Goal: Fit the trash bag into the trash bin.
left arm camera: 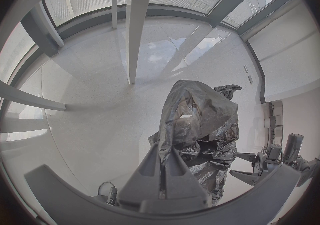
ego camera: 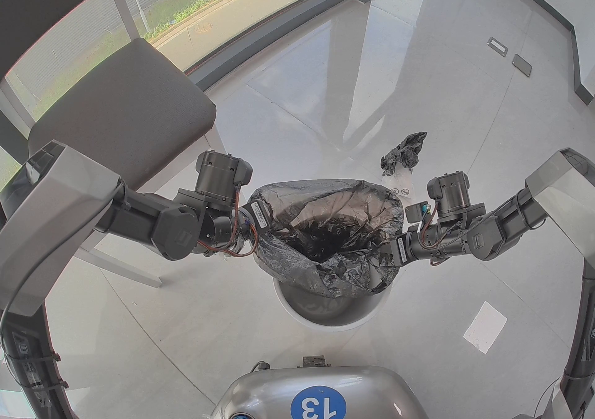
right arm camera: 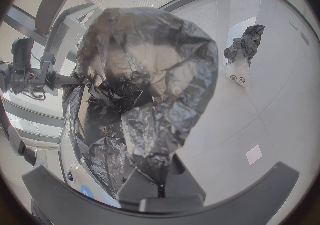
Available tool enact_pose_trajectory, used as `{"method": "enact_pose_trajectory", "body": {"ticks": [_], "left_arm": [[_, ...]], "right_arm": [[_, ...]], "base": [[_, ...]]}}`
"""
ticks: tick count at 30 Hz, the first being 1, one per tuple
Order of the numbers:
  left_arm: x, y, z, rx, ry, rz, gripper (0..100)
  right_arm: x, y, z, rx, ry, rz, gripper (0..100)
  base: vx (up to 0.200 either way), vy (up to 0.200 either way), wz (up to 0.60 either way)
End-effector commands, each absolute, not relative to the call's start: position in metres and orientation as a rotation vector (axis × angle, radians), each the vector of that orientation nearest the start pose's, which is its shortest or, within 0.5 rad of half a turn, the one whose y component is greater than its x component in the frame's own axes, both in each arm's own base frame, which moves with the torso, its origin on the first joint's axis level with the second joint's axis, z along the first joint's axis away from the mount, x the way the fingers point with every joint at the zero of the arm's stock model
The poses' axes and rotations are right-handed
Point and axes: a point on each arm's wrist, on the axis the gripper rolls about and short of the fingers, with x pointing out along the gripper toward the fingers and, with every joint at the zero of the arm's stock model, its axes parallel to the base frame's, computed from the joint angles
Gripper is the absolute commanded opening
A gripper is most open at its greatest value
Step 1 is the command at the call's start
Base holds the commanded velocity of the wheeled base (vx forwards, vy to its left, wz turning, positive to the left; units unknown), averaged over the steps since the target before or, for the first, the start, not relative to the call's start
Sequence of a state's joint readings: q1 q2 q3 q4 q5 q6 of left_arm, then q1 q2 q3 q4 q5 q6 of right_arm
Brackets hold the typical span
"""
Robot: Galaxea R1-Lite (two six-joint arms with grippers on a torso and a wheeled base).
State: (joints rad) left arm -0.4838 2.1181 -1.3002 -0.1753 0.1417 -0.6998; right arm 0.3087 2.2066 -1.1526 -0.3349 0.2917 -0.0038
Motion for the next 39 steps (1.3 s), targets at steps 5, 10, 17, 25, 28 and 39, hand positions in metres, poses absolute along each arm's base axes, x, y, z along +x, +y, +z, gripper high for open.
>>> {"method": "enact_pose_trajectory", "body": {"ticks": [5, 10, 17, 25, 28, 39], "left_arm": [[0.359, -0.198, 0.112, -0.454, 0.721, -0.115, 0], [0.351, -0.199, 0.122, -0.458, 0.708, -0.129, 0], [0.346, -0.197, 0.130, -0.463, 0.694, -0.137, 0], [0.347, -0.197, 0.118, -0.449, 0.725, -0.122, 0], [0.349, -0.194, 0.114, -0.450, 0.732, -0.111, 0], [0.353, -0.200, 0.108, -0.445, 0.739, -0.116, 0]], "right_arm": [[0.384, 0.129, 0.059, -0.019, 0.749, 0.577, 0], [0.384, 0.132, 0.077, -0.020, 0.705, 0.584, 0], [0.383, 0.138, 0.101, -0.017, 0.695, 0.596, 0], [0.376, 0.135, 0.083, -0.037, 0.764, 0.595, 0], [0.375, 0.132, 0.075, -0.037, 0.792, 0.588, 0], [0.375, 0.115, 0.070, -0.034, 0.825, 0.551, 0]], "base": [[0.000, 0.000, 0.00], [0.000, 0.000, 0.00], [0.000, 0.000, 0.00], [0.000, 0.000, 0.00], [0.000, 0.000, 0.00], [0.000, 0.000, 0.00]]}}
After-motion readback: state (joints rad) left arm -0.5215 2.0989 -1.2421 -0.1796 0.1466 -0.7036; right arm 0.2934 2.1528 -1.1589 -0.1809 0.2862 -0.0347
